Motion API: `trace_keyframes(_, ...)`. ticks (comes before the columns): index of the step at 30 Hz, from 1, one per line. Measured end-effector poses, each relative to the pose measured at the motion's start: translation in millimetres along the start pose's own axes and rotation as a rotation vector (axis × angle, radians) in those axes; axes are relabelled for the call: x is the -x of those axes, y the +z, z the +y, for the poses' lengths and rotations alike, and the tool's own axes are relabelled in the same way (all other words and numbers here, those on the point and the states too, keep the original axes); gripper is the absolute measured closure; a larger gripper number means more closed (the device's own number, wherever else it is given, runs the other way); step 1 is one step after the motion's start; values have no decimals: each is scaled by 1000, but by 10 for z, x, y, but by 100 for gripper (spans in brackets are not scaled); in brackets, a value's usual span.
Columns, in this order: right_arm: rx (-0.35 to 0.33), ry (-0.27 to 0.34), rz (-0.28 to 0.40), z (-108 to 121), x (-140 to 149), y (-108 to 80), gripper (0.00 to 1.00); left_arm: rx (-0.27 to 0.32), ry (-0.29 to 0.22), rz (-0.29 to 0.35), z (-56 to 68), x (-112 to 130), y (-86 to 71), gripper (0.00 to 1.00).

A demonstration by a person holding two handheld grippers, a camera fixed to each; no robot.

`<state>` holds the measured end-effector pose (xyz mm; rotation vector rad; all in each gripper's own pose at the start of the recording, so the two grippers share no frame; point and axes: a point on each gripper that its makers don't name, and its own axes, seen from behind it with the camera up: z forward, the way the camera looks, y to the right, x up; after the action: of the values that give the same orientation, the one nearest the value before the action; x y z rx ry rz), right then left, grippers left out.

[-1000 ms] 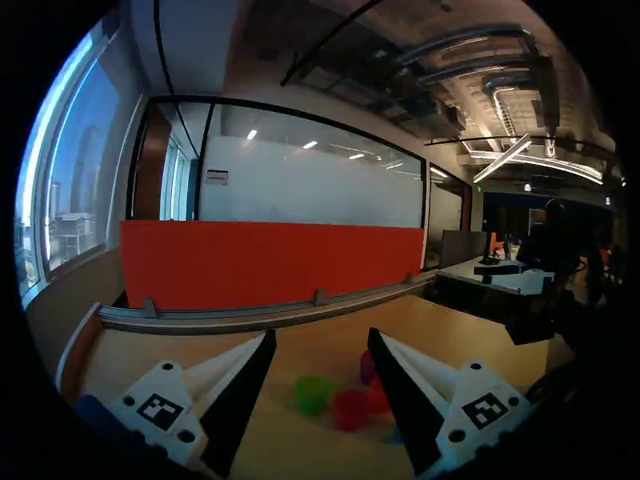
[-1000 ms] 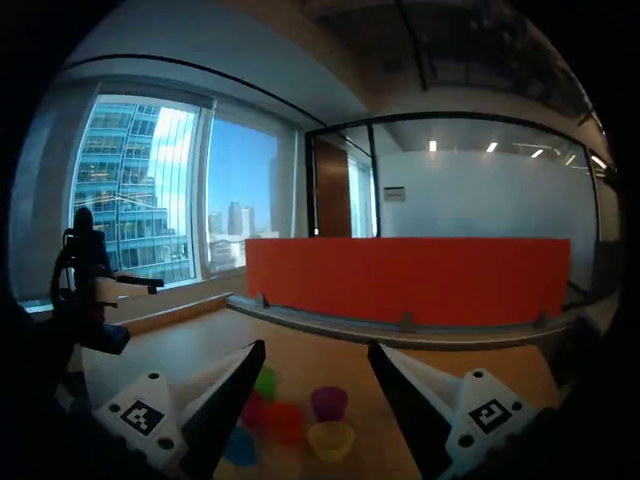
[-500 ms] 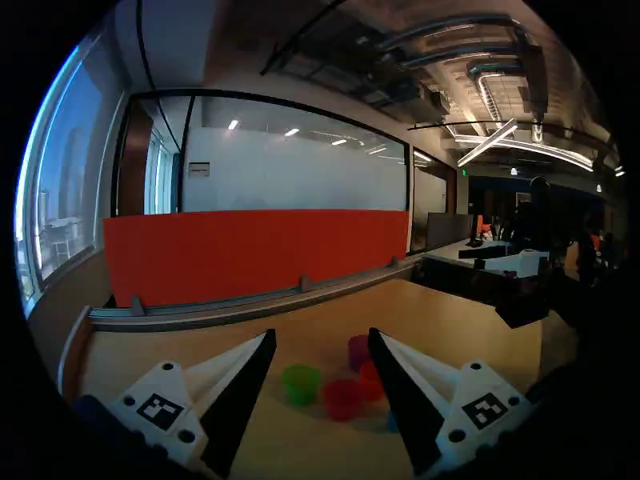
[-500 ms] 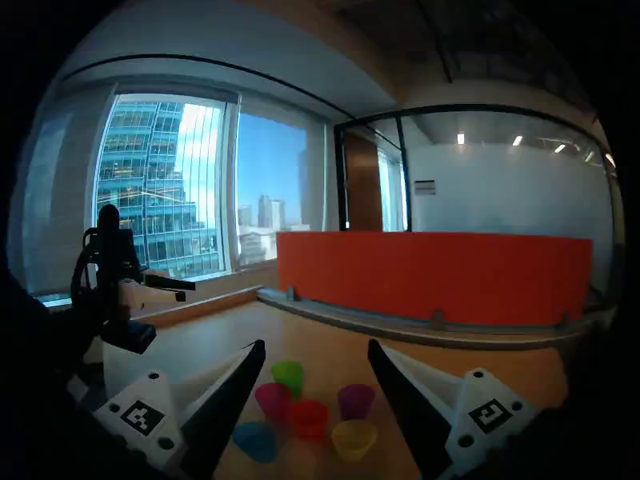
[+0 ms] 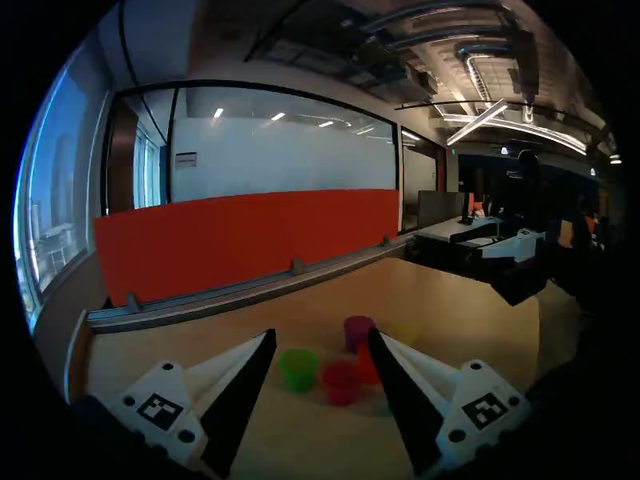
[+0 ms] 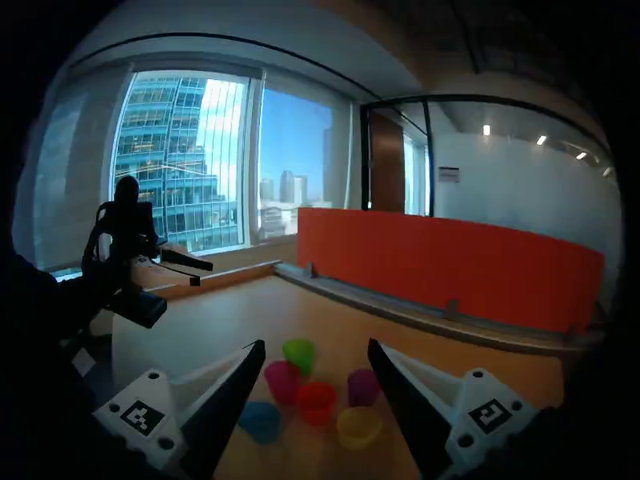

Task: Pour water

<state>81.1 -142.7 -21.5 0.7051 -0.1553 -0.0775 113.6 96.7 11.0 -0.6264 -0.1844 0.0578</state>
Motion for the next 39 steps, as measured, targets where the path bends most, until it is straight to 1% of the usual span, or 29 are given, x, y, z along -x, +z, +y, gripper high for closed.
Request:
trace_keyframes(7,-27,-10,-50,-35,184,12,1,4,12,-42,-12,170,46,16)
trace_keyframes(15,-55,-7,-94,-89,397,37,1,-1,10,-72,-53,350,114,16)
trace_keyframes(24,-79,-24,-135,-160,630,50,1,21,10,-112,27,596,168,15)
trace_keyframes(30,-93,-24,-143,-201,692,76,1,18,13,-122,22,668,187,16)
trace_keyframes(39,-118,-27,-169,-277,913,128,1,15,2,-126,27,785,206,16)
